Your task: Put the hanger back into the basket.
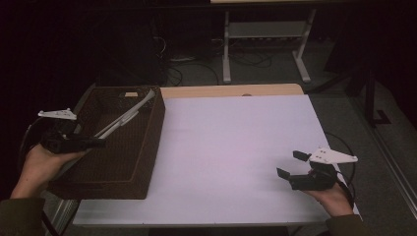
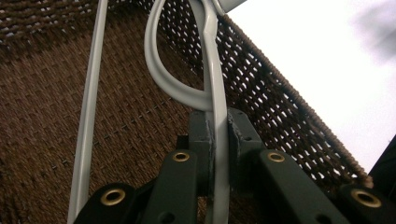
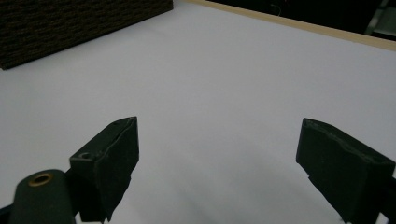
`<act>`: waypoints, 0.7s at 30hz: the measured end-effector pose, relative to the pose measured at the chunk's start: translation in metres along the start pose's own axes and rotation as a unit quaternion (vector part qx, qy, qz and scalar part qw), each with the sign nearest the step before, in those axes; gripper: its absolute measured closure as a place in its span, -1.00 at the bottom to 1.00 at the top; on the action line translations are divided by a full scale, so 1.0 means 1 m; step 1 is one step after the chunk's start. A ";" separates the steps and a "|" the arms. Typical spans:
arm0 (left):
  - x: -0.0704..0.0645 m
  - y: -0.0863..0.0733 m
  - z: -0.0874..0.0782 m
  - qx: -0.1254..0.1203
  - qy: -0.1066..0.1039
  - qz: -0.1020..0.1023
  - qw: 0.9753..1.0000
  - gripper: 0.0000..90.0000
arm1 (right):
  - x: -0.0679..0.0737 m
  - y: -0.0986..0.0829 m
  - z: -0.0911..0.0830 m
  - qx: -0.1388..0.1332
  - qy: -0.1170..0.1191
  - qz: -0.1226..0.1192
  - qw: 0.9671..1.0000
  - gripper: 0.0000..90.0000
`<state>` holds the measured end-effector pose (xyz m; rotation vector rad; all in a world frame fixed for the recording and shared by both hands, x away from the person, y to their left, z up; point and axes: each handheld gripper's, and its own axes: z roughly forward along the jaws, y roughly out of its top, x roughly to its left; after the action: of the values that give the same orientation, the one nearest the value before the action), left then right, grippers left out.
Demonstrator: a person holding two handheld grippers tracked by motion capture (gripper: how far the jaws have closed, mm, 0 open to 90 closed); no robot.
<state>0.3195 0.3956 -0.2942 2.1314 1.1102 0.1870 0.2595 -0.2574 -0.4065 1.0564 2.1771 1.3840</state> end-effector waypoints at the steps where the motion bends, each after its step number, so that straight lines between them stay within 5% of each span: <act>1: 0.001 0.000 0.001 0.004 -0.002 0.002 1.000 0.83 | 0.000 0.000 0.000 0.000 0.000 0.000 1.000 -0.72; 11: 0.017 -0.006 0.011 0.016 0.011 -0.006 1.000 0.82 | 0.000 0.000 -0.001 -0.001 -0.002 -0.001 1.000 -0.72; 15: 0.020 -0.007 0.007 -0.005 0.031 -0.016 0.999 0.19 | 0.000 0.000 -0.001 -0.002 -0.001 0.002 1.000 -0.72; 21: 0.017 -0.007 0.004 -0.026 0.036 -0.008 0.999 -0.05 | 0.000 0.001 -0.001 -0.002 -0.002 -0.001 1.000 -0.72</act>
<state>0.3271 0.4092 -0.3046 2.0839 1.1510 0.2830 0.2592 -0.2581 -0.4055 1.0532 2.1716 1.3841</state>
